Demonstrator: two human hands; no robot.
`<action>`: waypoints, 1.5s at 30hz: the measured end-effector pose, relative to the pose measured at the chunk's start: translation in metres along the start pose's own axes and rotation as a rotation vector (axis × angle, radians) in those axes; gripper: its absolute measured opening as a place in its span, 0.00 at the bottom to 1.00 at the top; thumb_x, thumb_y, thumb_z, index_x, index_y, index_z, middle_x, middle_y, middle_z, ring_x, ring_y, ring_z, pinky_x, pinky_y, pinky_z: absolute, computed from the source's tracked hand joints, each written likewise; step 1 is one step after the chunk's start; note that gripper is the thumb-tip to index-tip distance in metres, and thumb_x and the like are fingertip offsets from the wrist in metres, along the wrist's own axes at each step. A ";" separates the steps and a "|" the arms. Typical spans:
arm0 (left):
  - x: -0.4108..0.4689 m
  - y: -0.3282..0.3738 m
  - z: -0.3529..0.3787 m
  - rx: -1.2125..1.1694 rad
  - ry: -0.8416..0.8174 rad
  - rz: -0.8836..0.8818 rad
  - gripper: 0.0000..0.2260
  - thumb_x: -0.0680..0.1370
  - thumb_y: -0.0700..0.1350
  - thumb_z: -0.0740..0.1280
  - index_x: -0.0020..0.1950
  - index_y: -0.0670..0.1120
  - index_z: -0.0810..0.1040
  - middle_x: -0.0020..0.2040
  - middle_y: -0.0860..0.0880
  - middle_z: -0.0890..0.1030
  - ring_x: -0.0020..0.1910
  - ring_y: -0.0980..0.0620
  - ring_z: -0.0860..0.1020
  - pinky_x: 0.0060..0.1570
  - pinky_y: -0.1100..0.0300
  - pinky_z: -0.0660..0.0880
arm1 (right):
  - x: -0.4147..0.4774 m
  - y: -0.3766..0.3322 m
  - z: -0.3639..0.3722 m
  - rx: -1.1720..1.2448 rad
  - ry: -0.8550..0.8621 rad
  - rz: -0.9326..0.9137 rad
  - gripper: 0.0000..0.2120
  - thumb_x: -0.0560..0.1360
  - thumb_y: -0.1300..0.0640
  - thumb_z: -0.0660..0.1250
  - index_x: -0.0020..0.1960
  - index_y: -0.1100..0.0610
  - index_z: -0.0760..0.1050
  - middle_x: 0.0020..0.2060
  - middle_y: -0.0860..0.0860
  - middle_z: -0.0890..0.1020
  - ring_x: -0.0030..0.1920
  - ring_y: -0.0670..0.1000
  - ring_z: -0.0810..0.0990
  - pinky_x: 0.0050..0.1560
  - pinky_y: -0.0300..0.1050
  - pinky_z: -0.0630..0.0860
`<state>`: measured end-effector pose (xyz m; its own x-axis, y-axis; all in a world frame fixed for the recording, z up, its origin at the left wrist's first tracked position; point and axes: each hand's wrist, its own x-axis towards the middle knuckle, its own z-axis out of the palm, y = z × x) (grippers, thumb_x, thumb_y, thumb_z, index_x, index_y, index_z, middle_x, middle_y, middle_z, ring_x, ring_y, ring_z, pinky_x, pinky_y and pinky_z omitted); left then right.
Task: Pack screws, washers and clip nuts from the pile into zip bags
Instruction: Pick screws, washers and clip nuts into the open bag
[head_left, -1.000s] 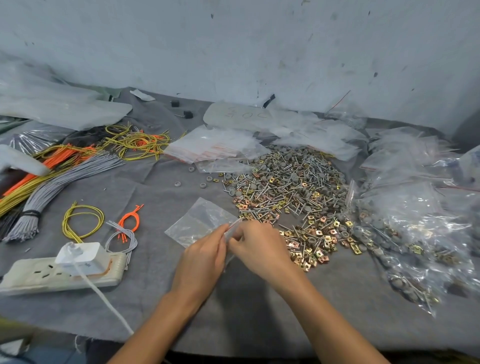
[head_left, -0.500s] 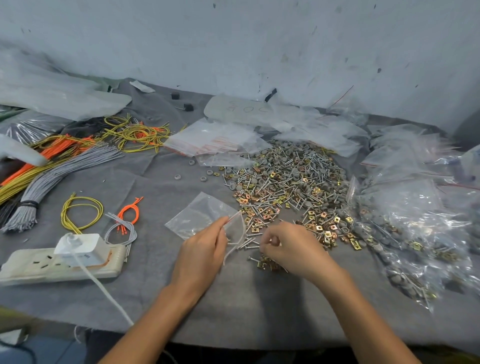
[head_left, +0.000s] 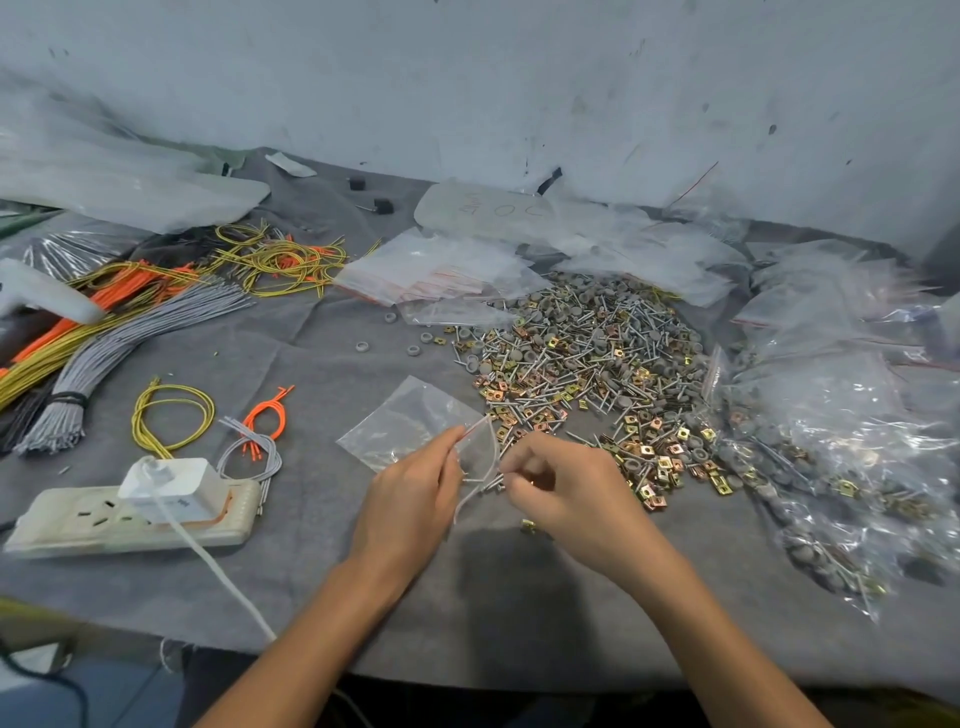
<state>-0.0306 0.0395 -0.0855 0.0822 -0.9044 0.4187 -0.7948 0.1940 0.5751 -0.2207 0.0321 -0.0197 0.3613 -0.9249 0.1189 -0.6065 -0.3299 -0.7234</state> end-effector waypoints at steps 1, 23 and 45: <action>0.000 0.000 0.000 0.003 0.002 0.001 0.16 0.81 0.50 0.59 0.66 0.52 0.78 0.56 0.51 0.85 0.52 0.48 0.81 0.47 0.54 0.77 | -0.002 -0.002 0.000 0.058 -0.011 -0.011 0.02 0.73 0.53 0.68 0.45 0.46 0.78 0.34 0.43 0.82 0.34 0.44 0.79 0.40 0.43 0.75; 0.000 0.006 -0.006 -0.015 0.017 0.004 0.14 0.81 0.42 0.65 0.66 0.47 0.80 0.56 0.49 0.85 0.52 0.45 0.83 0.47 0.52 0.78 | 0.044 0.025 -0.006 -0.326 -0.076 -0.047 0.03 0.78 0.49 0.69 0.45 0.45 0.77 0.39 0.40 0.73 0.41 0.40 0.72 0.44 0.47 0.72; 0.000 0.009 -0.008 -0.071 0.016 -0.058 0.14 0.82 0.41 0.64 0.66 0.46 0.80 0.52 0.47 0.86 0.50 0.42 0.82 0.46 0.49 0.77 | 0.031 0.020 -0.033 -0.522 -0.204 -0.031 0.05 0.80 0.56 0.64 0.48 0.52 0.79 0.41 0.44 0.81 0.44 0.47 0.78 0.49 0.51 0.78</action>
<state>-0.0331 0.0439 -0.0747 0.1370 -0.9090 0.3937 -0.7435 0.1683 0.6472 -0.2449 -0.0098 -0.0078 0.4828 -0.8750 -0.0362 -0.8447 -0.4544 -0.2829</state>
